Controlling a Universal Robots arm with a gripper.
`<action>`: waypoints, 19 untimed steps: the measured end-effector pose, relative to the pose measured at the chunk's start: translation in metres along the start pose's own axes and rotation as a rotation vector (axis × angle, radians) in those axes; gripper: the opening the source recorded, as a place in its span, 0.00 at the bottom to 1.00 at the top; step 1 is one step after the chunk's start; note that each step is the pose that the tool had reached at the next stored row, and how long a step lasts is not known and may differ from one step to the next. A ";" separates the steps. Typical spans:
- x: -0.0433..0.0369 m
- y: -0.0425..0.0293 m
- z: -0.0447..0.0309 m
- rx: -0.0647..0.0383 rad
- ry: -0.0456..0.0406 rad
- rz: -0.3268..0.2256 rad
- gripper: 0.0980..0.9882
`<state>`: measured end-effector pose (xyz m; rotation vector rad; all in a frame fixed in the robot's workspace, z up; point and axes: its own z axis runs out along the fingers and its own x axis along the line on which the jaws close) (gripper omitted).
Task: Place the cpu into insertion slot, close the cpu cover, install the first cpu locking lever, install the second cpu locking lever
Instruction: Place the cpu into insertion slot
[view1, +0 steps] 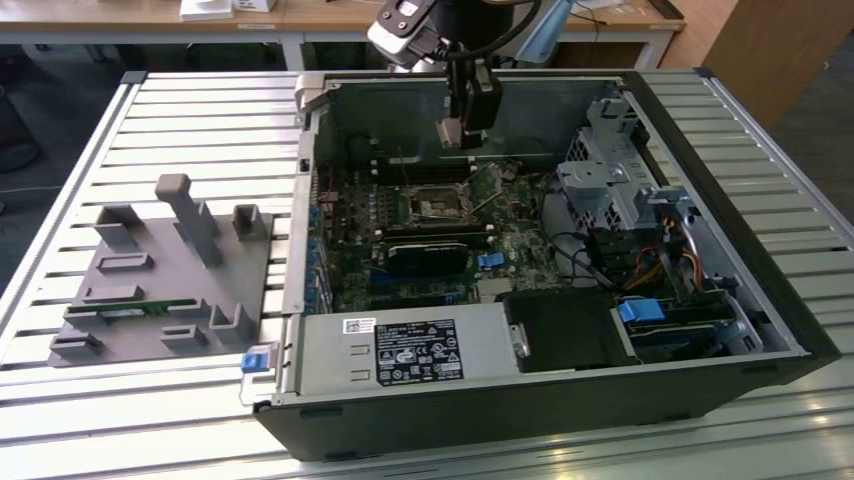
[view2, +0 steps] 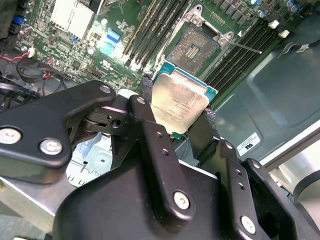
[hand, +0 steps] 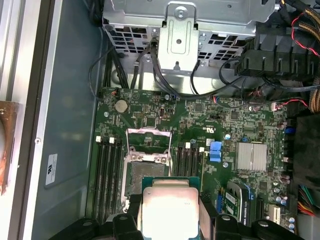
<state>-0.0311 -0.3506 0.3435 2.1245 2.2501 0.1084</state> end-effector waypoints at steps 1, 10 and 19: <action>0.0000 0.0000 0.0002 0.000 0.0001 0.000 0.49; 0.0000 -0.0002 0.0023 0.000 0.0000 0.000 0.49; -0.0001 -0.0004 0.0048 0.000 0.0000 0.000 0.49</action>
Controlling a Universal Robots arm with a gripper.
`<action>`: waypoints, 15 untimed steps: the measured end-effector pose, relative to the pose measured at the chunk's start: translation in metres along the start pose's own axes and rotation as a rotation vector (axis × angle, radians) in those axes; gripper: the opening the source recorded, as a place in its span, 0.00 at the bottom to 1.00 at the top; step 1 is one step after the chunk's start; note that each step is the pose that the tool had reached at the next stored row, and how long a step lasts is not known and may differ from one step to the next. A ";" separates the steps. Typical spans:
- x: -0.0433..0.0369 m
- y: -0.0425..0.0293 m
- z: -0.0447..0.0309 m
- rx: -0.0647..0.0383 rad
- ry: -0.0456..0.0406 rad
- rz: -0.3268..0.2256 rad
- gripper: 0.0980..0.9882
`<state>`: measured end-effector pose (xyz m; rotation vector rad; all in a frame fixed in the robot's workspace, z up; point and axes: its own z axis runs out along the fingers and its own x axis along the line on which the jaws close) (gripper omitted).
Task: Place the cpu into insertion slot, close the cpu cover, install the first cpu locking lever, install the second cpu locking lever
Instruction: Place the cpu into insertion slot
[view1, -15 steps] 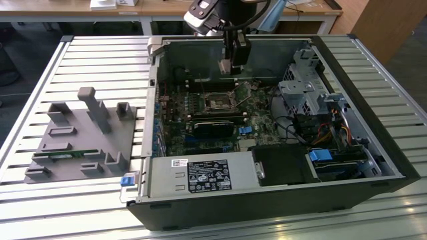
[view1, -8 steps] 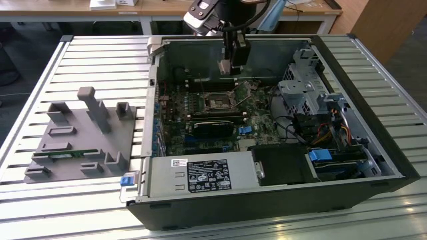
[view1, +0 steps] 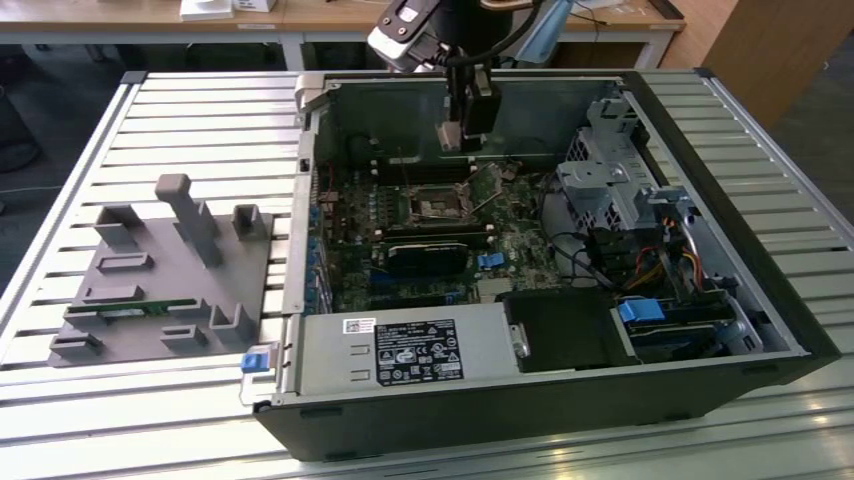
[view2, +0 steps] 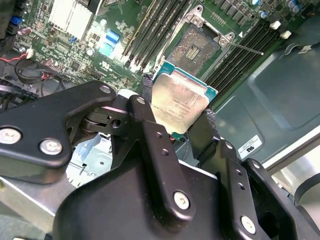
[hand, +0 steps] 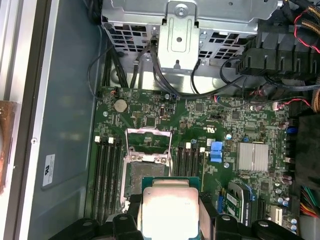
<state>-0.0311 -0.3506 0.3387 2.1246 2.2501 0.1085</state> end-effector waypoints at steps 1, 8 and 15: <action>0.0000 0.0000 0.0003 0.000 0.0000 0.000 0.49; 0.0000 -0.0002 0.0024 0.000 0.0000 0.000 0.49; 0.0000 -0.0006 0.0069 0.000 -0.0002 0.000 0.49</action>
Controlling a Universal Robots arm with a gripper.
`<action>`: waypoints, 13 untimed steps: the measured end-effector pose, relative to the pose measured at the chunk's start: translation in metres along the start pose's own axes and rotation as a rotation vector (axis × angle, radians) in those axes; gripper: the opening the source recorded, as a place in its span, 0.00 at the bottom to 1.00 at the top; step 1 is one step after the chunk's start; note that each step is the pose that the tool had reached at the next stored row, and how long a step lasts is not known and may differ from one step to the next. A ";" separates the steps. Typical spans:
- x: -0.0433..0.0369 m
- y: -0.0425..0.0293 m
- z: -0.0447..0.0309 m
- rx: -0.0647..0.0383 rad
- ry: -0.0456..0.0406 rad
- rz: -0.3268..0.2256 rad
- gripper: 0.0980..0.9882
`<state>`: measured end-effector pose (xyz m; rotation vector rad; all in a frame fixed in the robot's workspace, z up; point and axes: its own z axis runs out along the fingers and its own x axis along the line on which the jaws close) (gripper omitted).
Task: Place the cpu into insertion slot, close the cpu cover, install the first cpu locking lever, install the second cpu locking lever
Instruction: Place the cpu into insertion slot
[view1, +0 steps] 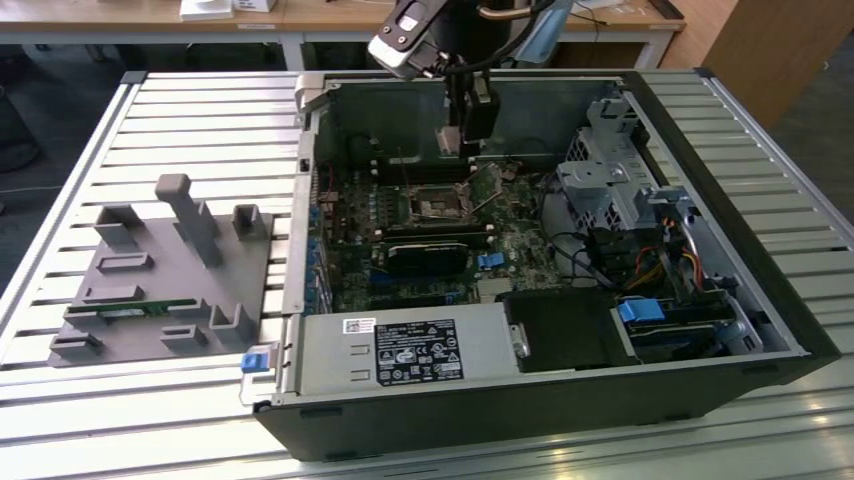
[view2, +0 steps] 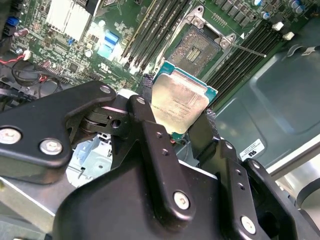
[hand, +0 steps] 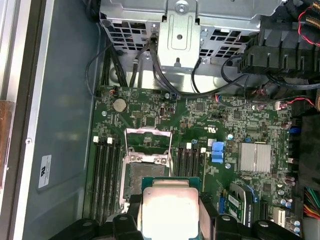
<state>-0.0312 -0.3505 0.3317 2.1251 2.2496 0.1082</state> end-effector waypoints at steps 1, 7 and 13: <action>0.0004 0.0000 0.0009 0.000 -0.0001 0.000 0.49; 0.0052 -0.0003 0.0078 0.000 -0.0008 0.003 0.49; 0.0076 -0.0007 0.0141 0.000 -0.0031 0.018 0.49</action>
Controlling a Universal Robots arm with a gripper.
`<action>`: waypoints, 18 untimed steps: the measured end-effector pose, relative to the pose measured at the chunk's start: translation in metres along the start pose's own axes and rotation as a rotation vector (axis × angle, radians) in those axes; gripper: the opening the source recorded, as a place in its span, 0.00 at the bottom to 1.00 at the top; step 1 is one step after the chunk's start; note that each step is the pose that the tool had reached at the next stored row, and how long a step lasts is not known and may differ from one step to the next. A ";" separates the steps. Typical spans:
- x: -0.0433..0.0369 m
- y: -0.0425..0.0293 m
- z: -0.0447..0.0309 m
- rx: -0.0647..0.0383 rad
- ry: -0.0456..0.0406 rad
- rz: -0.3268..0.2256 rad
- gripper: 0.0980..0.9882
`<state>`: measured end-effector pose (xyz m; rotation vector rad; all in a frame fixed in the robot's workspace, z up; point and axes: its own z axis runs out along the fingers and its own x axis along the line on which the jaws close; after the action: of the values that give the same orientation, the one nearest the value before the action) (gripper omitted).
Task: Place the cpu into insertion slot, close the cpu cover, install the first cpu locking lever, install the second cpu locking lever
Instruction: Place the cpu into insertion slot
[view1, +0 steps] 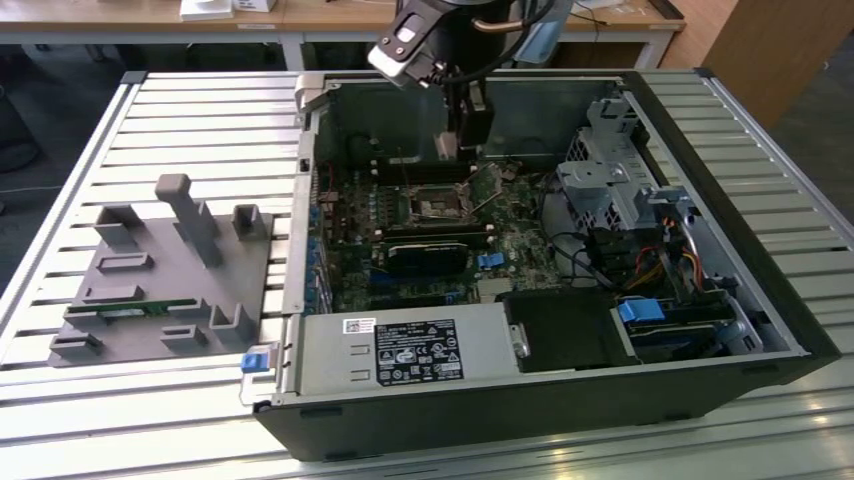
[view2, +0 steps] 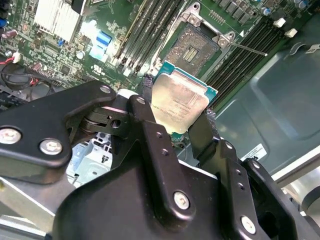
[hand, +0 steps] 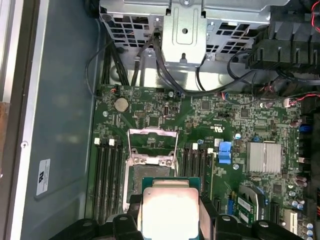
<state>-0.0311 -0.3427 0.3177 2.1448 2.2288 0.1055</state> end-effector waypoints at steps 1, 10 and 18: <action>0.0000 -0.0001 0.0009 0.000 -0.0009 0.006 0.49; -0.0001 -0.0010 0.0083 0.000 -0.0087 0.019 0.49; 0.0002 -0.0012 0.0114 0.000 -0.0090 0.022 0.49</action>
<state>-0.0314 -0.3423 0.3062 2.1660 2.2005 0.0964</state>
